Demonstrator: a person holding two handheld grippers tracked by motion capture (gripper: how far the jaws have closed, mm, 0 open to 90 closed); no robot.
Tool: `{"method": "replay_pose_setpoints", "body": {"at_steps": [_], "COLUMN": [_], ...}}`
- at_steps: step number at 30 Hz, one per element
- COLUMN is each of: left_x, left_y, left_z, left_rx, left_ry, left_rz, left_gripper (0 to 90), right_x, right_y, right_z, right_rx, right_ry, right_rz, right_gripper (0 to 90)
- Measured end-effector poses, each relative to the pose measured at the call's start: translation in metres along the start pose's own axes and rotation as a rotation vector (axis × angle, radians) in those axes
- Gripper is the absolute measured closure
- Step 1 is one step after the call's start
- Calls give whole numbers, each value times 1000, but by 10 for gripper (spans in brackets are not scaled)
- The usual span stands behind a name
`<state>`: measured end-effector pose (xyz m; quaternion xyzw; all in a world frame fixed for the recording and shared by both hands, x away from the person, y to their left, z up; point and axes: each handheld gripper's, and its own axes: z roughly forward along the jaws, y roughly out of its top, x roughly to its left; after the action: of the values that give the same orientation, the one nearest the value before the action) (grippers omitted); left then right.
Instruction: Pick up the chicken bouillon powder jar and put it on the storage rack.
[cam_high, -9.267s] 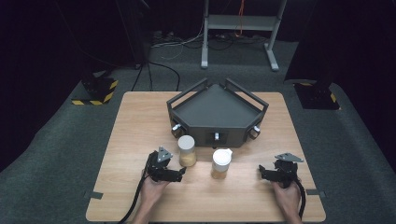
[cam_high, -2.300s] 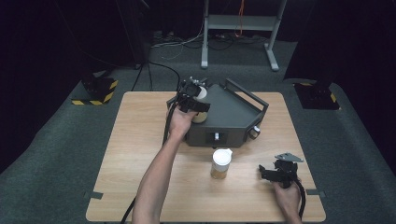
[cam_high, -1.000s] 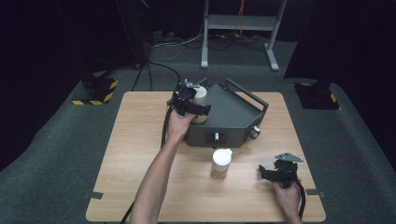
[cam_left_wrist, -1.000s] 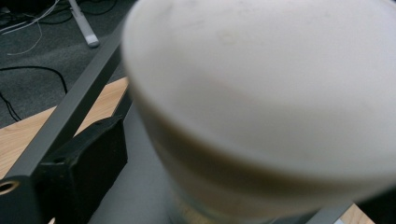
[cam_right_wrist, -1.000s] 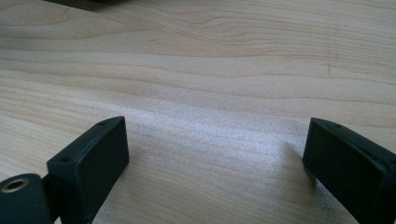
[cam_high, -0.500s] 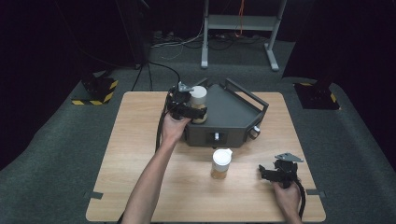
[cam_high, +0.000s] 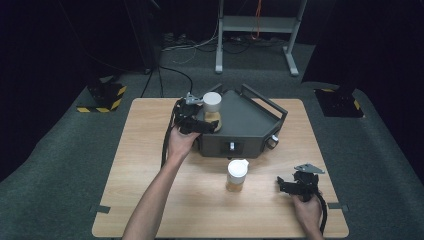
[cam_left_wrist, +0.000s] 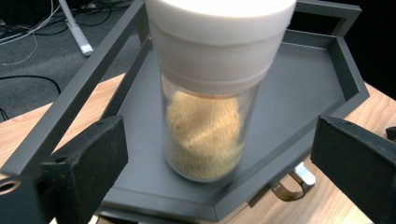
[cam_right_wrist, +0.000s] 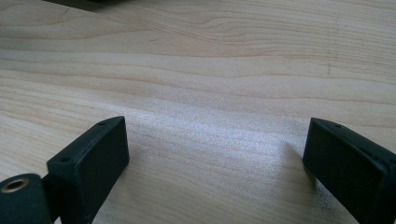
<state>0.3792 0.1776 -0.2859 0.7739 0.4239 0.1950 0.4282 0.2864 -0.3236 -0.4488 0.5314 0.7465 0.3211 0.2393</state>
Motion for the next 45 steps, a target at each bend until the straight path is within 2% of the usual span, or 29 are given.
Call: {"method": "replay_pose_setpoints", "body": {"at_steps": [2, 9, 19, 32, 45], "left_x": [0, 0, 4, 0, 2], "left_y": [-2, -15, -32, -54, -83], "left_z": [-2, -6, -8, -13, -11], "left_rx": [3, 5, 13, 33, 49], "left_ry": [-3, -8, -15, 6, -4], "left_rz": [11, 11, -14, 8, -25], "left_gripper": [40, 40, 43, 45, 47], "right_x": [0, 0, 0, 0, 0], "right_y": [0, 0, 0, 0, 0], "right_z": [0, 0, 0, 0, 0], "right_rx": [0, 0, 0, 0, 0], "right_ry": [0, 0, 0, 0, 0], "right_rz": [0, 0, 0, 1, 0], "right_gripper": [62, 62, 62, 62, 62]}}
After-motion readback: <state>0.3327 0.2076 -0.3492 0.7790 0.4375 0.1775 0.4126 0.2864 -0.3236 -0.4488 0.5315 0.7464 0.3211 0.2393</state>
